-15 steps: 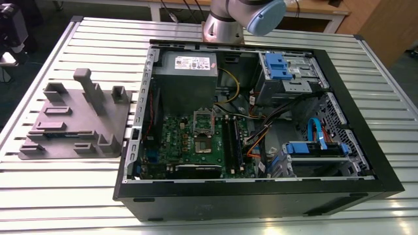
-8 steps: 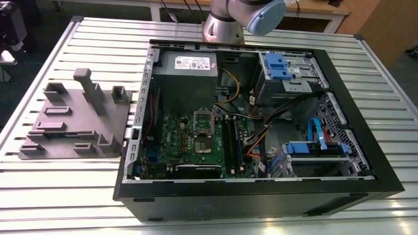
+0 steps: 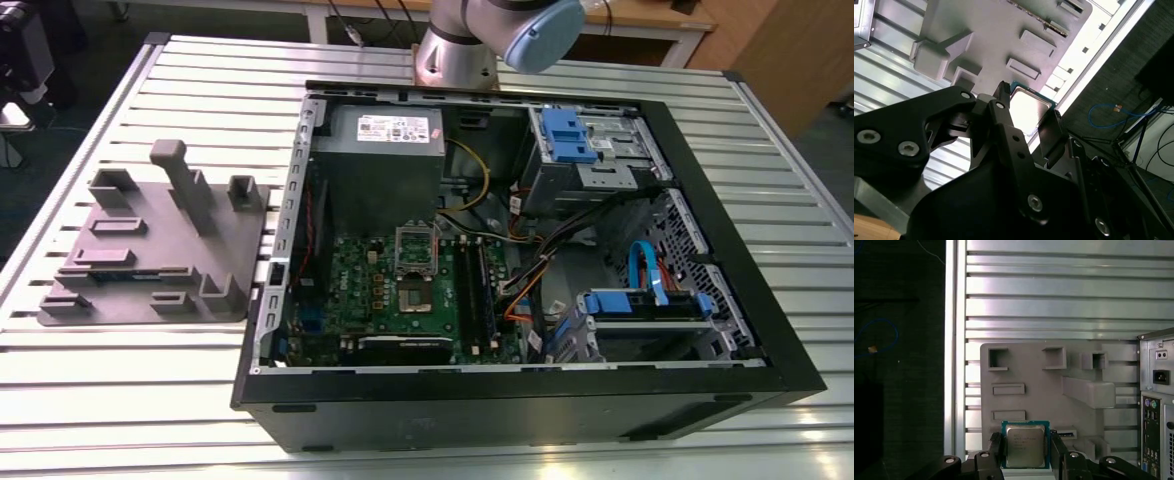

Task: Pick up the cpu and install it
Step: 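Pick up the cpu and move it towards the insertion slot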

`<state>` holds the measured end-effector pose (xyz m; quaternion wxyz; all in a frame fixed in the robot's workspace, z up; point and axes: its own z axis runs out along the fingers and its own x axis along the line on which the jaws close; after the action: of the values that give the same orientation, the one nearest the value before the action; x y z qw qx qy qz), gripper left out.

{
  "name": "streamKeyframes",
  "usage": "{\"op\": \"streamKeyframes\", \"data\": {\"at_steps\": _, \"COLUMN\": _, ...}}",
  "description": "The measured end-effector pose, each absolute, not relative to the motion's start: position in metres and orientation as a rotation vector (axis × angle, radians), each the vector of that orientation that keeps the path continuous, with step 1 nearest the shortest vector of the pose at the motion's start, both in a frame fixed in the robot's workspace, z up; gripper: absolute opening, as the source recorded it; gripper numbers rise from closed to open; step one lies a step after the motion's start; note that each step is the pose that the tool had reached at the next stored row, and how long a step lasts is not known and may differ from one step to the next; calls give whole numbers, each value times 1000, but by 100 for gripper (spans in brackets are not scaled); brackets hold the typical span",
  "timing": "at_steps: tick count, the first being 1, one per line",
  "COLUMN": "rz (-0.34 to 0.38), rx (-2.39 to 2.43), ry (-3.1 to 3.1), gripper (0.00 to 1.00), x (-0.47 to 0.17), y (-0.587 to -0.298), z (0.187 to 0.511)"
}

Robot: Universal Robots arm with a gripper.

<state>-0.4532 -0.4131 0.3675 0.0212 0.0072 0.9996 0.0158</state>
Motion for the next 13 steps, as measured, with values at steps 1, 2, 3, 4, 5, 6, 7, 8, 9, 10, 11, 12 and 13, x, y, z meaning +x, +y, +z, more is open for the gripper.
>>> {"op": "streamKeyframes", "data": {"at_steps": 1, "rz": 49, "rx": 22, "ry": 3100, "gripper": 47, "x": -453, "y": -413, "z": 368}}
{"op": "streamKeyframes", "data": {"at_steps": 2, "rz": 49, "rx": 22, "ry": 3104, "gripper": 47, "x": -453, "y": -413, "z": 368}}
{"op": "streamKeyframes", "data": {"at_steps": 3, "rz": 49, "rx": 23, "ry": 3113, "gripper": 47, "x": -452, "y": -413, "z": 368}}
{"op": "streamKeyframes", "data": {"at_steps": 4, "rz": 49, "rx": 23, "ry": 3123, "gripper": 47, "x": -451, "y": -413, "z": 368}}
{"op": "streamKeyframes", "data": {"at_steps": 5, "rz": 49, "rx": 23, "ry": 3133, "gripper": 47, "x": -450, "y": -413, "z": 368}}
{"op": "streamKeyframes", "data": {"at_steps": 6, "rz": 49, "rx": 24, "ry": 3138, "gripper": 47, "x": -450, "y": -413, "z": 368}}
{"op": "streamKeyframes", "data": {"at_steps": 7, "rz": 49, "rx": 24, "ry": 3139, "gripper": 47, "x": -450, "y": -413, "z": 368}}
{"op": "streamKeyframes", "data": {"at_steps": 8, "rz": 49, "rx": 24, "ry": 3139, "gripper": 47, "x": -450, "y": -413, "z": 368}}
{"op": "streamKeyframes", "data": {"at_steps": 9, "rz": 49, "rx": 24, "ry": 3139, "gripper": 47, "x": -450, "y": -413, "z": 367}}
{"op": "streamKeyframes", "data": {"at_steps": 10, "rz": 49, "rx": 24, "ry": 3139, "gripper": 47, "x": -450, "y": -413, "z": 368}}
{"op": "streamKeyframes", "data": {"at_steps": 11, "rz": 49, "rx": 24, "ry": 3139, "gripper": 47, "x": -450, "y": -413, "z": 369}}
{"op": "streamKeyframes", "data": {"at_steps": 12, "rz": 49, "rx": 24, "ry": 3139, "gripper": 47, "x": -450, "y": -413, "z": 370}}
{"op": "streamKeyframes", "data": {"at_steps": 13, "rz": 49, "rx": 24, "ry": 3139, "gripper": 47, "x": -450, "y": -413, "z": 371}}
